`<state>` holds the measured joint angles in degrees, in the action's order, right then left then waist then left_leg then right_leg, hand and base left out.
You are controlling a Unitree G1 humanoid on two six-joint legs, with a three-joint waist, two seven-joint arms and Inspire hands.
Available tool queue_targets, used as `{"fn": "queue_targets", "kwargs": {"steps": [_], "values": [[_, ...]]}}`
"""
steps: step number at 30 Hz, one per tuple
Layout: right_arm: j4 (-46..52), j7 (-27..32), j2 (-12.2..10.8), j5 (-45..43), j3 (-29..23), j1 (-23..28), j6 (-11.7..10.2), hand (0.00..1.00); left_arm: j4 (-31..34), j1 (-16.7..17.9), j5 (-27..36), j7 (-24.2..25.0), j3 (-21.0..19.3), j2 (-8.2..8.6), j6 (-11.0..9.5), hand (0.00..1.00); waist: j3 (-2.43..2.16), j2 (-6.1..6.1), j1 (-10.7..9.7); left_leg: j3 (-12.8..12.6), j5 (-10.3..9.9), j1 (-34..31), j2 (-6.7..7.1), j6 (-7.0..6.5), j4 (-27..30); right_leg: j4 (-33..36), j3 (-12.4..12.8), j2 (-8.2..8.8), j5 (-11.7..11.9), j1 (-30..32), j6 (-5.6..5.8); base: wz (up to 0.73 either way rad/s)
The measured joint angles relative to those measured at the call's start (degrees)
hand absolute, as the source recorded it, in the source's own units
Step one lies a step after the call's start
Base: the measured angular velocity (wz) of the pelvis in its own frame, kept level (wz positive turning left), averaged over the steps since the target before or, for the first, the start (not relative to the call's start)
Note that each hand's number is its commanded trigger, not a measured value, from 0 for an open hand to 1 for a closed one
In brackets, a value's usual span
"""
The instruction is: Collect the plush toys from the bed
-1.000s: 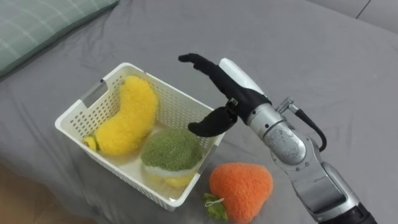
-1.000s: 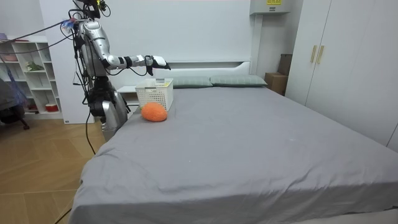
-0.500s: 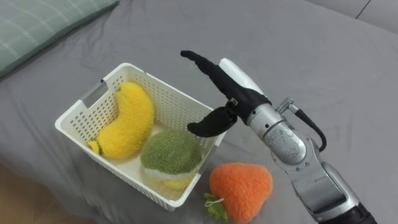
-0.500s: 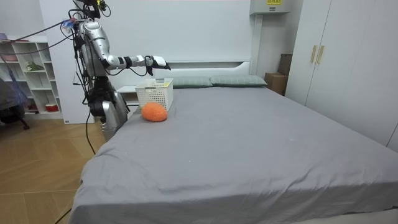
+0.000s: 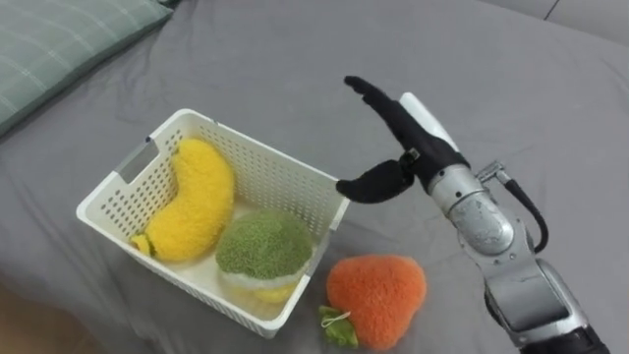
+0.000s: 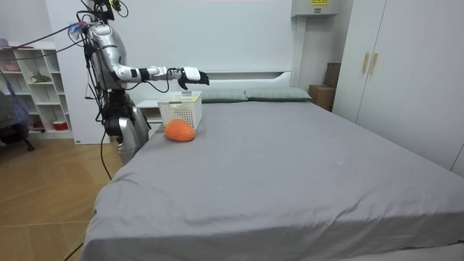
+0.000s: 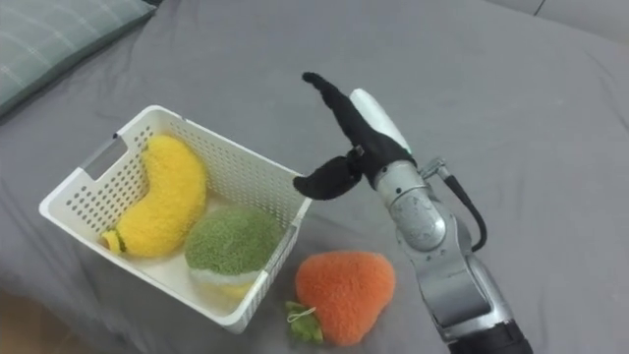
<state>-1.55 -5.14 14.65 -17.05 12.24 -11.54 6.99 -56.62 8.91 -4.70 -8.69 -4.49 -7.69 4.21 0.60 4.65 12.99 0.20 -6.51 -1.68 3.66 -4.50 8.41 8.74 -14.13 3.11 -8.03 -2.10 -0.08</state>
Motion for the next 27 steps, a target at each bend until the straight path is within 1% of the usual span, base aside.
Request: {"fn": "queue_targets", "kwargs": {"steps": [3, 5, 6, 8, 10, 12, 13, 15, 18, 21, 23, 27], "values": [[-0.1, 1.2, 0.0, 0.0, -0.6, 2.2, 0.0, 0.00, 0.3, 0.3, 0.0, -0.9, -0.1, 0.00, 0.1, 0.00, -0.03, -0.05, -0.7, -0.2, -0.1, 0.1, -0.09, 0.13, 0.1, 0.0, 0.1, -0.08, 0.0, -0.1, 0.00, -0.07], [-0.8, 1.3, 0.0, -0.4, -0.6, 3.8, 0.0, 0.00, 0.3, 0.3, 0.1, -0.9, -0.1, 0.02, 0.1, 0.00, -0.04, -0.09, -1.0, -0.7, -0.1, 0.2, -0.21, 0.15, 0.1, 0.1, 0.7, -0.11, 0.0, -0.1, -0.01, -0.07], [-1.9, 1.3, -0.2, -0.2, -0.6, 4.9, 0.0, 0.00, 0.3, 0.5, 0.3, -0.9, -0.1, 0.09, 0.1, 0.00, -0.12, -0.20, -1.1, -1.0, -0.1, 0.4, -0.24, 0.12, 0.1, 0.1, 1.0, -0.13, 0.0, -0.1, 0.00, -0.11], [-3.2, 1.3, -0.5, -0.2, -0.6, 6.3, 0.0, 0.00, 0.1, 0.8, 0.8, -0.9, -0.1, 0.14, 0.0, 0.00, -0.11, -0.42, -1.6, -1.4, -0.2, 0.4, -0.25, 0.07, 0.1, 0.1, 1.4, -0.13, 0.1, 0.1, 0.07, -0.10], [-4.6, 1.3, -1.4, -0.6, -0.7, 7.9, 0.0, 0.00, 0.0, 1.0, 0.7, -1.0, -0.4, 0.16, 0.0, 0.00, -0.17, -0.72, -2.4, -1.4, -0.2, 0.4, -0.23, -0.02, 0.2, 0.1, 1.5, -0.11, 0.1, 0.1, 0.12, -0.05], [-4.8, 1.3, -1.4, -1.5, -0.7, 9.5, 0.0, 0.00, 0.0, 0.9, 0.6, -1.4, -1.0, 0.29, -0.3, 0.00, -0.28, -0.88, -3.0, -1.5, -0.3, 0.4, -0.21, -0.04, 0.2, 0.1, 1.6, -0.11, 0.1, 0.1, 0.15, 0.00], [-4.9, 1.3, -1.4, -1.5, -0.7, 10.2, 0.0, 0.00, 0.0, 0.9, 0.4, -1.9, -1.2, 0.24, -0.4, 0.00, -0.26, -0.95, -3.2, -1.5, -0.3, 0.4, -0.21, -0.04, 0.2, 0.1, 1.6, -0.13, 0.1, 0.1, 0.16, 0.00], [-6.6, 1.4, -1.4, -1.4, -0.7, 11.0, -0.5, 0.00, -0.1, 0.8, 0.4, -2.3, -1.4, 0.14, -0.4, 0.00, -0.31, -0.99, -3.5, -1.6, -0.3, 0.5, -0.22, -0.03, 0.1, 0.0, 1.7, -0.16, 0.1, 0.0, 0.16, 0.00], [-9.5, 1.3, -1.5, -1.4, -0.7, 12.7, -0.6, 0.00, -0.1, 0.7, 0.4, -2.3, -1.4, 0.24, -0.5, 0.00, -0.31, -1.01, -3.7, -1.6, -0.3, 0.5, -0.22, -0.03, 0.1, 0.0, 1.7, -0.18, 0.1, 0.0, 0.16, 0.00], [-9.6, 1.2, -1.7, -1.2, -0.6, 15.1, -0.6, 0.00, -0.1, 0.9, 0.7, -2.4, -1.0, 0.47, -0.5, 0.00, -0.27, -1.26, -4.0, -1.8, -0.3, 0.5, -0.23, -0.05, 0.0, 0.0, 2.1, -0.22, 0.1, 0.1, 0.17, -0.03], [-9.6, 0.9, -1.8, -1.2, -0.6, 15.8, -0.6, 0.00, 0.0, 0.8, 0.7, -2.4, -0.9, 0.82, -0.6, 0.00, -0.31, -1.61, -4.2, -1.9, -0.4, 0.6, -0.22, -0.09, 0.0, 0.0, 2.4, -0.23, 0.2, 0.1, 0.22, -0.06], [-10.0, -0.5, -2.5, -1.2, -0.3, 16.2, -0.8, 0.00, 0.2, 0.8, 0.7, -2.4, -0.8, 1.23, -0.9, 0.00, -0.21, -2.22, -5.0, -2.3, -0.5, 0.8, -0.27, -0.12, 0.0, 0.0, 2.8, -0.25, 0.2, 0.1, 0.26, -0.05]]}}
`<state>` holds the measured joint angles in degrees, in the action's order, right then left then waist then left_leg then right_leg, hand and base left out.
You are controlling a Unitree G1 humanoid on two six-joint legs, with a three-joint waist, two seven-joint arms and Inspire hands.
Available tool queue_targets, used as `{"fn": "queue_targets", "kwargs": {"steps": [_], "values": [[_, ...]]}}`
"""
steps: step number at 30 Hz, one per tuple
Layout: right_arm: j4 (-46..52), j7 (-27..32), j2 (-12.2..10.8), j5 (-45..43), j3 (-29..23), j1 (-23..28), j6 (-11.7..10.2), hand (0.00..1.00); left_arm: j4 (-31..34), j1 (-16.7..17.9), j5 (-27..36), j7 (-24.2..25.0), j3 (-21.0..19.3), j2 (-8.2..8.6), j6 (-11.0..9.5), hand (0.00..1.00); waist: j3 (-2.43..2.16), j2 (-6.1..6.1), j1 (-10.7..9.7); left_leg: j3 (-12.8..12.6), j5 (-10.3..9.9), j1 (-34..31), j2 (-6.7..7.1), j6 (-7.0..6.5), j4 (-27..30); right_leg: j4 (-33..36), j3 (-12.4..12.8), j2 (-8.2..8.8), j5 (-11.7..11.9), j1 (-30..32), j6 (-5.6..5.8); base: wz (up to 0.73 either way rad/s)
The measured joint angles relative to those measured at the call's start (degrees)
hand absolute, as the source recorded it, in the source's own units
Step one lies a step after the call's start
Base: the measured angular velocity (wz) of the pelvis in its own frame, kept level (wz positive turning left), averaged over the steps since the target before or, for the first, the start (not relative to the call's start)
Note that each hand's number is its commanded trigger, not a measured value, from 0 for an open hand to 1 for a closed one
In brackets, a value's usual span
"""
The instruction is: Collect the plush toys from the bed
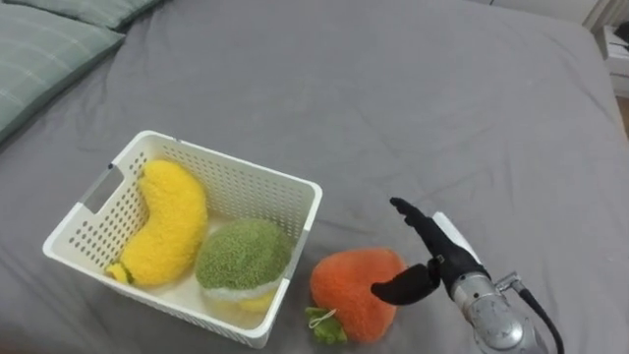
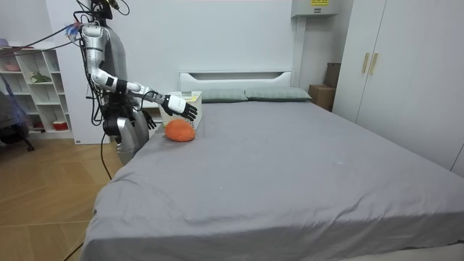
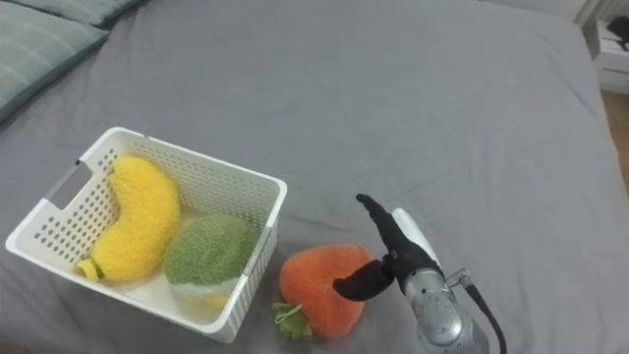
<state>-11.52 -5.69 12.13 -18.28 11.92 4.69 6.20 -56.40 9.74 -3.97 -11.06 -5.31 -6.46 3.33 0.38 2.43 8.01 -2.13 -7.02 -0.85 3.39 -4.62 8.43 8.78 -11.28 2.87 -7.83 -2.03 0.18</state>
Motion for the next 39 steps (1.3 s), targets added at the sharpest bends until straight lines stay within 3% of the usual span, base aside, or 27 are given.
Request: {"fn": "queue_targets", "kwargs": {"steps": [8, 19, 29, 33, 34, 35, 36, 37, 39], "values": [[-5.9, -1.6, -1.2, 0.3, 2.7, 3.4, -0.3, 0.00, 1.9, 0.0, 0.0, 0.0, 1.4, 0.64, -0.7, 0.00, -0.14, 0.17, 0.2, -0.1, -0.4, -0.6, 0.01, -0.09, 0.2, 0.0, 0.1, -0.04, 0.0, 0.5, 0.05, 0.00], [-8.4, -2.1, -1.3, -2.4, 2.6, 2.8, -0.3, 0.00, 2.5, 0.6, 0.0, 0.5, 1.7, 0.59, -0.9, 0.00, -0.34, 0.52, 0.2, 0.0, -0.7, -0.9, 0.02, -0.19, 0.2, 0.0, -0.3, -0.03, 0.0, 0.8, 0.07, 0.00], [-10.2, -1.4, -2.0, -2.1, 2.7, 0.8, 0.0, 0.00, 2.0, 1.1, 0.0, 0.5, 2.0, 0.62, -0.8, 0.00, -0.12, 0.89, 0.5, 0.1, -0.8, -1.1, 0.02, -0.17, 0.1, -0.1, -0.1, -0.07, 0.0, 0.8, 0.10, 0.00], [-11.5, -0.2, -3.3, -1.6, 2.7, -0.2, 0.1, 0.00, 1.6, 1.3, 0.0, 0.5, 2.0, 0.94, -0.8, 0.00, 0.22, 0.55, 1.4, 1.0, -0.8, -0.6, 0.16, -0.20, -0.1, -0.2, -1.3, -0.02, -0.1, -0.3, 0.14, 0.12], [-12.8, 0.6, -3.6, -1.1, 2.7, -1.2, 0.1, 0.13, 1.6, 1.4, 0.0, 0.5, 2.0, 0.95, -0.8, 0.00, 0.28, 0.63, 1.9, 1.2, -0.8, -0.6, 0.17, -0.20, 0.0, -0.2, -1.4, -0.01, -0.1, -0.3, 0.14, 0.06], [-13.4, 0.9, -3.7, -1.1, 2.7, -1.6, 0.1, 0.37, 1.6, 1.4, 0.0, 0.5, 2.0, 0.95, -0.8, 0.00, 0.32, 0.64, 2.0, 1.3, -0.8, -0.6, 0.19, -0.20, 0.0, -0.2, -1.5, 0.01, -0.1, -0.3, 0.14, 0.08], [-14.6, 1.5, -3.8, -0.9, 2.7, -2.6, 0.1, 0.72, 1.6, 1.4, 0.0, 0.5, 2.0, 0.95, -0.8, 0.00, 0.33, 0.65, 2.2, 1.5, -0.8, -0.7, 0.26, -0.21, 0.1, -0.2, -1.7, 0.04, -0.1, -0.3, 0.14, 0.13], [-15.6, 2.1, -3.9, -0.3, 2.7, -3.4, 0.1, 1.00, 1.6, 1.7, 0.0, 0.4, 2.0, 0.95, -0.8, 0.00, 0.34, 0.63, 2.2, 2.0, -0.8, -0.8, 0.34, -0.21, 0.2, -0.2, -2.1, 0.07, -0.1, -0.4, 0.14, 0.17], [-16.3, 3.3, -3.9, -0.2, 2.7, -3.7, 0.1, 1.00, 1.6, 2.3, -0.1, 0.2, 2.1, 0.95, -0.8, 0.00, 0.35, 0.63, 2.3, 3.0, -0.8, -1.0, 0.47, -0.21, 0.3, -0.3, -3.1, 0.12, -0.1, -0.8, 0.14, 0.25]]}}
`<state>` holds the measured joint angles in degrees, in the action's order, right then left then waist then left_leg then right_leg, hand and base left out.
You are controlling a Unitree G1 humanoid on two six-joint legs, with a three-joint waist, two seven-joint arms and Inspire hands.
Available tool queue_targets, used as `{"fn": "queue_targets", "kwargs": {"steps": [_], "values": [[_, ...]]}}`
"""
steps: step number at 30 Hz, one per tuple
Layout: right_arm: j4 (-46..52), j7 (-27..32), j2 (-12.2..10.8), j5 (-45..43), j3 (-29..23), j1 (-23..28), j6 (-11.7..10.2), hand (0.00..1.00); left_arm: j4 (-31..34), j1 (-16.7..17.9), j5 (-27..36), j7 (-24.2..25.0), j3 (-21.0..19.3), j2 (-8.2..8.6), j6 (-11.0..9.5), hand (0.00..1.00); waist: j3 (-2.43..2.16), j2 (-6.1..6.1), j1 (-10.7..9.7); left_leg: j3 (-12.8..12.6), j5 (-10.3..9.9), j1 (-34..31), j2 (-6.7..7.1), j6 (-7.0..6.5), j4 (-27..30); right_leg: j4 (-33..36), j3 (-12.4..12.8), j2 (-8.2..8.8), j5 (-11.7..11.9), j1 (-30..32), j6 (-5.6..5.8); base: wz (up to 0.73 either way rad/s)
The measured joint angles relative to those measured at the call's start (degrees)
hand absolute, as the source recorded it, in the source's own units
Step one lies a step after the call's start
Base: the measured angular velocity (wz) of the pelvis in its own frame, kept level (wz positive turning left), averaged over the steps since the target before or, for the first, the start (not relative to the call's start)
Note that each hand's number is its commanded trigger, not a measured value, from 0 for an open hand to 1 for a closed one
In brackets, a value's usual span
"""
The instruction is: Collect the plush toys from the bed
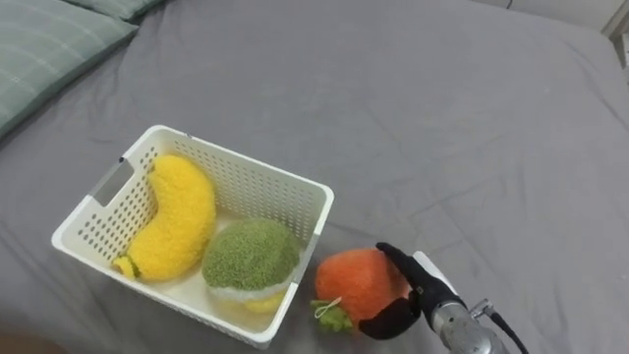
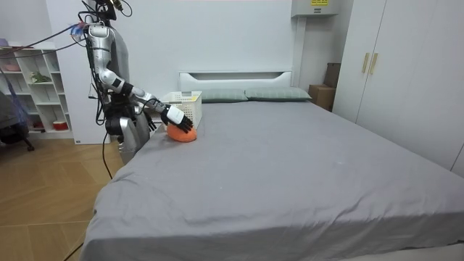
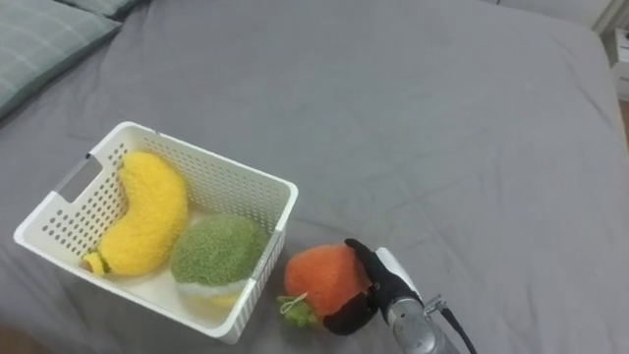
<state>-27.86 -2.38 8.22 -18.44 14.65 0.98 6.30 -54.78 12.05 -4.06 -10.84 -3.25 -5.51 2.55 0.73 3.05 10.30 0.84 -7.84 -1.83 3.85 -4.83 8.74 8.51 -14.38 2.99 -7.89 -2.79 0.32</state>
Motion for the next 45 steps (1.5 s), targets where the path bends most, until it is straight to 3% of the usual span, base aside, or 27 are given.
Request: {"fn": "queue_targets", "kwargs": {"steps": [8, 15, 27, 32, 38, 45], "values": [[-2.1, 3.2, 0.0, 1.3, 0.0, -3.3, -0.1, 1.00, 0.7, 2.4, -0.7, -0.3, -0.1, 0.00, 0.1, 0.00, 0.04, -0.07, 1.4, 1.6, 0.0, -0.4, 0.24, 0.08, 1.0, -0.9, -2.8, 0.08, 0.0, -0.9, 0.00, 0.13], [-6.6, 5.2, 0.0, 3.6, 0.0, -4.6, -0.5, 1.00, 1.9, 5.1, -2.2, -0.2, -0.1, 0.01, 1.1, 0.00, 0.29, -0.33, 2.8, 1.8, 0.0, -0.6, 0.58, 0.02, 1.1, -0.8, -3.0, 0.44, -0.3, -1.2, 0.42, 0.02], [-9.5, 4.7, 0.0, 9.4, 0.3, -4.4, -1.3, 1.00, 1.9, 5.5, -3.0, 0.2, -0.4, 0.02, 2.6, 0.00, 0.08, -0.14, 2.5, 2.0, -0.1, -1.0, 0.81, -0.11, 2.0, -0.8, -2.8, 0.61, -0.3, -1.3, 0.51, 0.00], [-12.0, 4.8, 0.0, 9.1, 0.3, -4.1, -3.0, 1.00, 0.8, 5.6, -3.0, -0.3, -0.6, 0.05, 2.6, 0.00, -0.04, -0.19, 2.3, 2.4, -0.1, -0.5, 0.90, -0.13, 2.1, -0.8, -2.9, 0.61, -0.3, -2.0, 0.56, 0.03], [-12.0, 5.0, 0.3, 11.2, -0.2, -4.1, -3.4, 1.00, -0.5, 5.7, -2.9, -1.2, -1.1, 0.27, 3.4, 0.00, -0.16, -0.49, 1.0, 2.5, -0.1, -0.6, 0.94, -0.14, 2.6, -0.7, -2.9, 0.68, -0.4, -1.8, 0.57, 0.02], [-11.9, 5.6, 0.7, 11.4, -2.1, -2.7, -5.1, 1.00, -0.4, 4.4, -2.9, -1.4, -3.6, 0.28, 3.1, 0.00, -0.57, -0.50, 0.4, 2.2, -0.1, -0.5, 0.86, -0.14, 2.6, -0.7, -2.5, 0.63, -0.4, -1.9, 0.56, 0.00]]}}
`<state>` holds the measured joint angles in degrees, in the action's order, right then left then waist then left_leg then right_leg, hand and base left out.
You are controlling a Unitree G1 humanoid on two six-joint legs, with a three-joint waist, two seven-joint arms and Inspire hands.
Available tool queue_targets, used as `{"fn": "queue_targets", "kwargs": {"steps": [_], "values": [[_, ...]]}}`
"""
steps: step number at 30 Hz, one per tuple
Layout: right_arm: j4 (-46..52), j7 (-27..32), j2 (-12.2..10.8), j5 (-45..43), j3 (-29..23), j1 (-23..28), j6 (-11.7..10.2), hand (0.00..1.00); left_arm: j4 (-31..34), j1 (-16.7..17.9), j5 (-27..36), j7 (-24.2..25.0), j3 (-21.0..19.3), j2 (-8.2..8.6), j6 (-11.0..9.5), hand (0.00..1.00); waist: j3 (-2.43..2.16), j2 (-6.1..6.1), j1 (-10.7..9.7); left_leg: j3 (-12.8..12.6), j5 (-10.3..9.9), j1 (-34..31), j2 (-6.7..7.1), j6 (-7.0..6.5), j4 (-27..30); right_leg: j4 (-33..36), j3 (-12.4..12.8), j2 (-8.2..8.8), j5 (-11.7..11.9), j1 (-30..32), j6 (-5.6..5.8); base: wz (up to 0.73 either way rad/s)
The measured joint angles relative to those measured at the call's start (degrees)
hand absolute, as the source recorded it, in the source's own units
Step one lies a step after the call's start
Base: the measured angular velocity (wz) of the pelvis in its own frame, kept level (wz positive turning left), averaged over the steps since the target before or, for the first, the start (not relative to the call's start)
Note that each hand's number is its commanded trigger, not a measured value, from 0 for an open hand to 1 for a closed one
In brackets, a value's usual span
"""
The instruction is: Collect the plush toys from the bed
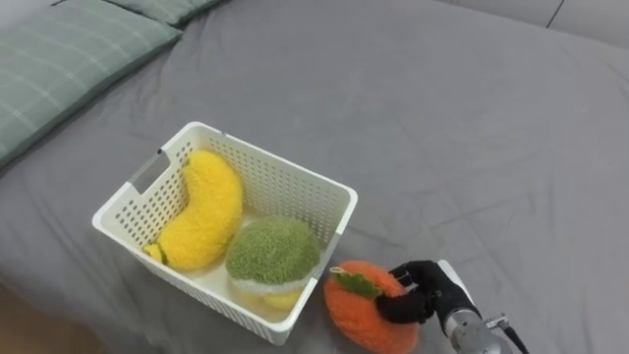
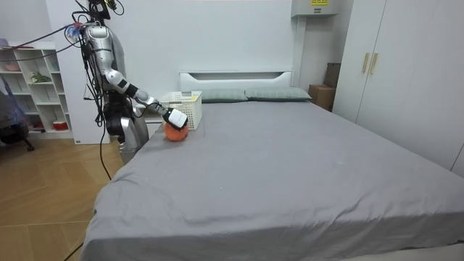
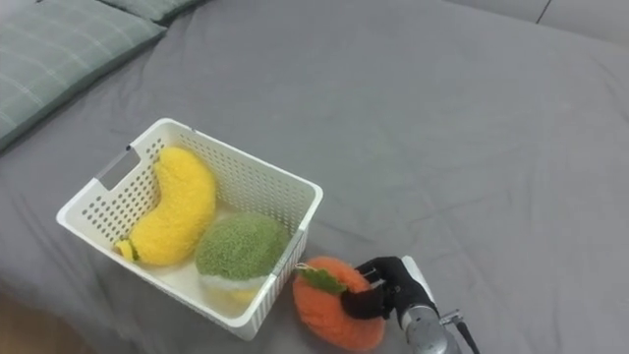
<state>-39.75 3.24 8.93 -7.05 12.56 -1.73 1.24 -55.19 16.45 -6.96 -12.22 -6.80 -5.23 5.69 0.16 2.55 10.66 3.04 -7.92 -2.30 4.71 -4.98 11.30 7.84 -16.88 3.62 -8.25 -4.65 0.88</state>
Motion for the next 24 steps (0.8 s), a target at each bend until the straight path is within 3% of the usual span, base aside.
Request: {"fn": "queue_targets", "kwargs": {"steps": [9, 16, 24], "values": [[6.6, 1.7, 0.1, -0.4, -4.8, 3.2, -1.2, 1.00, -0.3, -1.4, 0.1, 0.0, -1.5, 0.04, -2.3, 0.00, -0.19, 0.32, -2.5, -1.3, 0.0, 1.0, -0.22, -0.03, -0.7, 0.1, 1.5, -0.07, 0.0, -0.1, 0.00, -0.08], [15.8, 2.0, 0.3, 0.7, -7.9, 6.6, -1.1, 1.00, -0.5, -1.9, 0.7, -0.1, -2.6, 0.01, -2.5, 0.00, -0.08, 0.13, -4.5, -2.8, 0.0, 1.9, -0.47, -0.07, -1.6, 0.3, 3.3, -0.22, 0.0, -0.2, 0.02, -0.11], [22.5, 2.8, 0.4, 1.9, -11.6, 7.0, -1.2, 1.00, -0.5, -2.3, 0.7, 0.5, -2.6, 0.00, -3.3, 0.00, -0.04, 0.03, -4.8, -4.5, -0.1, 2.1, -0.81, -0.15, -1.8, 0.9, 4.9, -0.36, 0.0, 0.8, 0.01, -0.12]]}}
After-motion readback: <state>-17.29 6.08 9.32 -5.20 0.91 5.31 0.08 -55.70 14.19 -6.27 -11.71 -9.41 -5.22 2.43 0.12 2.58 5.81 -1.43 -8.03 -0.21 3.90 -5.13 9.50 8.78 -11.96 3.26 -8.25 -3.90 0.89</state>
